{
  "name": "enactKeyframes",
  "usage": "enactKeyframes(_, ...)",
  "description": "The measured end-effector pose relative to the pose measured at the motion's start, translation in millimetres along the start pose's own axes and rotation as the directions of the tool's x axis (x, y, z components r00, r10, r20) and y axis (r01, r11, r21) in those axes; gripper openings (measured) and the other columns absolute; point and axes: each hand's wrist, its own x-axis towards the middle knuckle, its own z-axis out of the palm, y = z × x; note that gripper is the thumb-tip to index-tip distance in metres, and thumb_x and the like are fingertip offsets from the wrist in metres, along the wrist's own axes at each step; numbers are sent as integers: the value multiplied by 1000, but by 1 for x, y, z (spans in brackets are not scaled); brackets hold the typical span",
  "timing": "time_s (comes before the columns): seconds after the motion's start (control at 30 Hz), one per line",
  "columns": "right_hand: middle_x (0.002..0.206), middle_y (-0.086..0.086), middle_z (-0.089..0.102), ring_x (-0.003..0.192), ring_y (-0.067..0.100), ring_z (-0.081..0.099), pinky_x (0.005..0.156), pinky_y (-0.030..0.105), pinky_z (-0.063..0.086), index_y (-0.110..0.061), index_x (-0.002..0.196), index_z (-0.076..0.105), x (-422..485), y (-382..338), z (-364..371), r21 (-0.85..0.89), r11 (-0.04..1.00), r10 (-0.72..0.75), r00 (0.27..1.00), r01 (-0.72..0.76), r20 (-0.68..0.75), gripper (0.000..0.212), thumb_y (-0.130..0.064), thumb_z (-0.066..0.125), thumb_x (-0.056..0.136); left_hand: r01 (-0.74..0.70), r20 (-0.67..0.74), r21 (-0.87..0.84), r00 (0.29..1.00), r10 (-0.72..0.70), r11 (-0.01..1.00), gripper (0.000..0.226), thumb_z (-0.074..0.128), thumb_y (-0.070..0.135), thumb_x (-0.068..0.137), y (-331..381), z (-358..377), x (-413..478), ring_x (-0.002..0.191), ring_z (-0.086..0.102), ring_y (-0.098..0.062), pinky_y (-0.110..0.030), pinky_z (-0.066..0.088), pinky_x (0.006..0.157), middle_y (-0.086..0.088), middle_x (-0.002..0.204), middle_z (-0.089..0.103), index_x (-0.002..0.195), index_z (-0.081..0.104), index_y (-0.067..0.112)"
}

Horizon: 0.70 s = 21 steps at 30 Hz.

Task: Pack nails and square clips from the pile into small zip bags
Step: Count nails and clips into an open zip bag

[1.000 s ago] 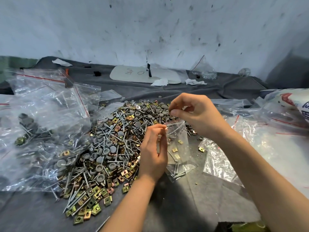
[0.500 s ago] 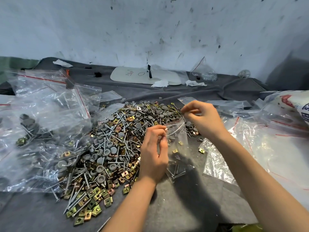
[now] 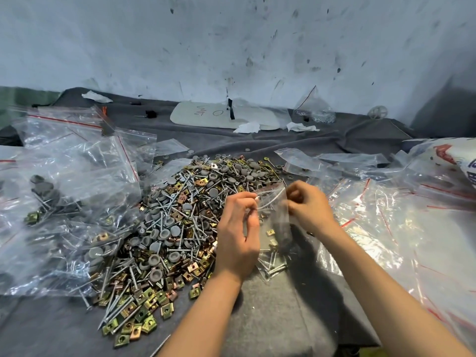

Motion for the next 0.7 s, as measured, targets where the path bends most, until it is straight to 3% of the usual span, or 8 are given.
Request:
enactKeyframes(0.1,73,0,69,70,14,65,69,27,55,-19,79,65,-4,-34,-22,339,930,-96,983,144,-155,15,-5,71,81,-12,1,4,1000,12,1000,11,46,3,88,1,0,0,96,53,-2,-14,45,84,-6,105,57,91,57,3)
enactKeyframes(0.17,70,-6,69,67,6,63,64,20,52,-21,79,67,-9,-54,-30,362,891,-225,960,272,-167,13,-10,73,80,-12,3,10,1000,12,1000,11,48,-2,86,1,-1,0,97,53,-2,-13,43,85,-8,105,57,91,57,2)
enactKeyframes(0.27,77,-9,68,74,8,64,70,24,52,-20,82,68,-15,-67,-31,241,914,-333,943,326,-11,8,-15,74,81,-28,5,23,1000,28,999,15,48,-6,83,2,-2,1,98,51,4,-7,39,86,-9,105,57,92,57,1)
enactKeyframes(0.37,85,-14,68,81,1,63,73,18,49,-22,90,67,-13,-59,-26,233,915,-314,944,330,-104,8,-15,69,85,-24,-3,13,1000,24,1000,12,48,-2,85,2,-3,0,96,52,1,-7,39,84,-8,105,57,91,57,2)
enactKeyframes(0.47,84,-7,69,79,4,64,72,17,51,-23,87,67,-7,-41,-21,310,926,-154,966,214,-206,16,-8,65,86,-8,-5,-17,1000,8,1000,13,45,8,88,2,-1,0,91,53,-1,-9,42,80,-5,105,56,91,56,4)
enactKeyframes(0.57,82,-1,69,77,12,65,74,30,53,-17,86,70,-2,-14,-12,150,989,-30,997,18,77,14,-4,66,84,4,-8,-29,1000,-5,1000,12,47,2,87,-1,1,0,90,53,0,-13,44,79,-2,105,55,92,55,8)
enactKeyframes(0.63,82,-3,70,76,8,66,74,27,54,-15,84,71,-5,1,-2,-25,999,31,945,-24,327,8,-7,70,82,5,-10,-33,1000,-5,999,14,47,1,86,-2,1,0,89,53,0,-13,44,78,-1,105,55,92,54,10)
enactKeyframes(0.7,85,-7,70,78,1,65,74,21,53,-14,84,72,-9,10,6,-101,995,28,914,14,405,8,-13,76,78,7,-11,-33,1000,-7,999,12,47,2,86,-2,1,0,86,53,-1,-13,44,76,-1,104,55,91,56,8)
